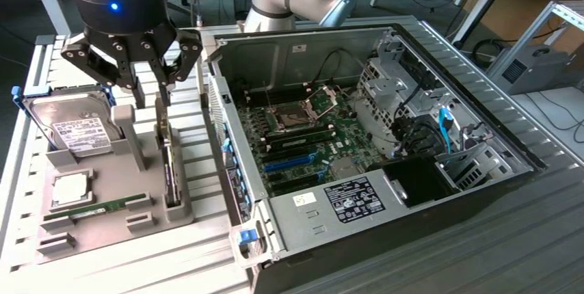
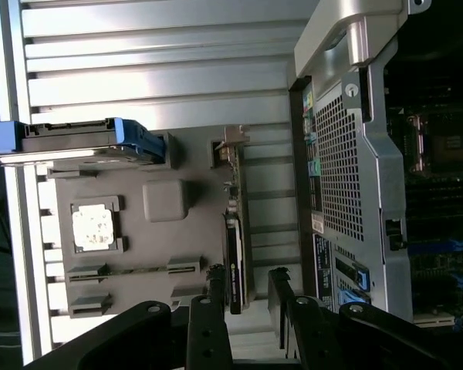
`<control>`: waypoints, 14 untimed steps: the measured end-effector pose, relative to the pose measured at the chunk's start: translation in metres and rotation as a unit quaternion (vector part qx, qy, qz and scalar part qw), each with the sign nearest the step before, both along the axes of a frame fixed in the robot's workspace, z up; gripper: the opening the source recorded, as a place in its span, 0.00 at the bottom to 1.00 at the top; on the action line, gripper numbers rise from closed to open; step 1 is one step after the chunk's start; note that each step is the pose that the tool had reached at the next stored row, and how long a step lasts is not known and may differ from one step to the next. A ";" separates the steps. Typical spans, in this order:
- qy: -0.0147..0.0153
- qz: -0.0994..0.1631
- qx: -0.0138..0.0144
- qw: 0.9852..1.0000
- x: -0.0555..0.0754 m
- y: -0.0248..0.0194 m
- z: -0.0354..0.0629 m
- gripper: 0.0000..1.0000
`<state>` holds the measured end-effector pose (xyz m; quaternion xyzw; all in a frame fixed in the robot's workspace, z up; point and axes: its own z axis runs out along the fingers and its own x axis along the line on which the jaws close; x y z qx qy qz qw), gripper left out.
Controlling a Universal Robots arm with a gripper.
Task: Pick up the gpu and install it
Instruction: 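Pick up the gpu and move the gpu toward the slot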
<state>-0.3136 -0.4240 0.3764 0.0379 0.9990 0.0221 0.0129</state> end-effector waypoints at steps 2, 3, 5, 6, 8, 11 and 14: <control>0.000 0.000 0.000 1.000 0.000 0.0000 -0.0006 0.36; 0.000 0.000 0.000 1.000 0.000 0.0000 -0.0016 0.36; 0.000 0.000 0.000 1.000 0.000 0.0000 -0.0040 0.36; 0.000 0.000 0.000 1.000 0.000 0.0000 -0.0053 0.36; 0.000 0.000 0.000 1.000 0.000 0.0000 -0.0085 0.36; 0.000 0.000 0.000 1.000 0.000 0.0000 -0.0145 0.36; 0.000 0.000 0.000 1.000 0.000 0.0000 -0.0179 0.36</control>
